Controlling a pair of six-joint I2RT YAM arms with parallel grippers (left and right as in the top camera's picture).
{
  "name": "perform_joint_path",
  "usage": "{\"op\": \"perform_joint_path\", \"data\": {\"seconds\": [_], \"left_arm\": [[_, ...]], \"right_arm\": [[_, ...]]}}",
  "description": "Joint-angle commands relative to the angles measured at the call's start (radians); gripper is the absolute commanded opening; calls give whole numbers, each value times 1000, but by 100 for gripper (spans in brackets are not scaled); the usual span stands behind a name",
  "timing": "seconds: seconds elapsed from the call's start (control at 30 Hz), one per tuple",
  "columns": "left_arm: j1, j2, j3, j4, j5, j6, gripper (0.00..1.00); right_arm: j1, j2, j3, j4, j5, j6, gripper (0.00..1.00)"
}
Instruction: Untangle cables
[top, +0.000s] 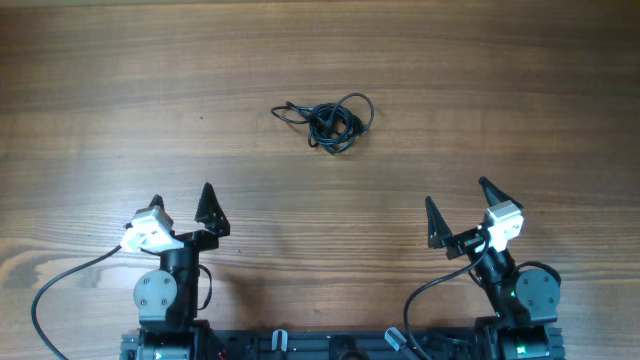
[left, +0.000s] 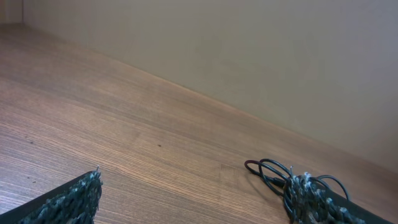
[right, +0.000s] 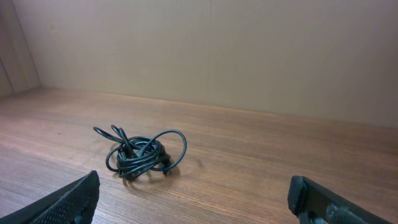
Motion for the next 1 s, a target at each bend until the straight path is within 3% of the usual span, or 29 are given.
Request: {"op": "perform_joint_path", "data": {"seconds": [0.0,0.23,0.43,0.73,0.8,0.97], "left_arm": [[-5,-11,-6,2,1,13,100],[-5,-11,9,48,142,9,100],[-5,23,61,47,167,10,100],[-5,317,264,42,296,14,100],[-5,435,361,-18,313,22,100],[-5,721,708,-340,313,103,100]], "right_arm": [[-4,-7,-2,5,9,6,100],[-4,-7,-1,7,-21,37,100],[-4,-7,14,-10,-77,77,100],[-4,23,106,-101,-156,95,100],[-4,51,152,-137,-175,98,100],[-4,198,333,-260,-179,86,100]]}}
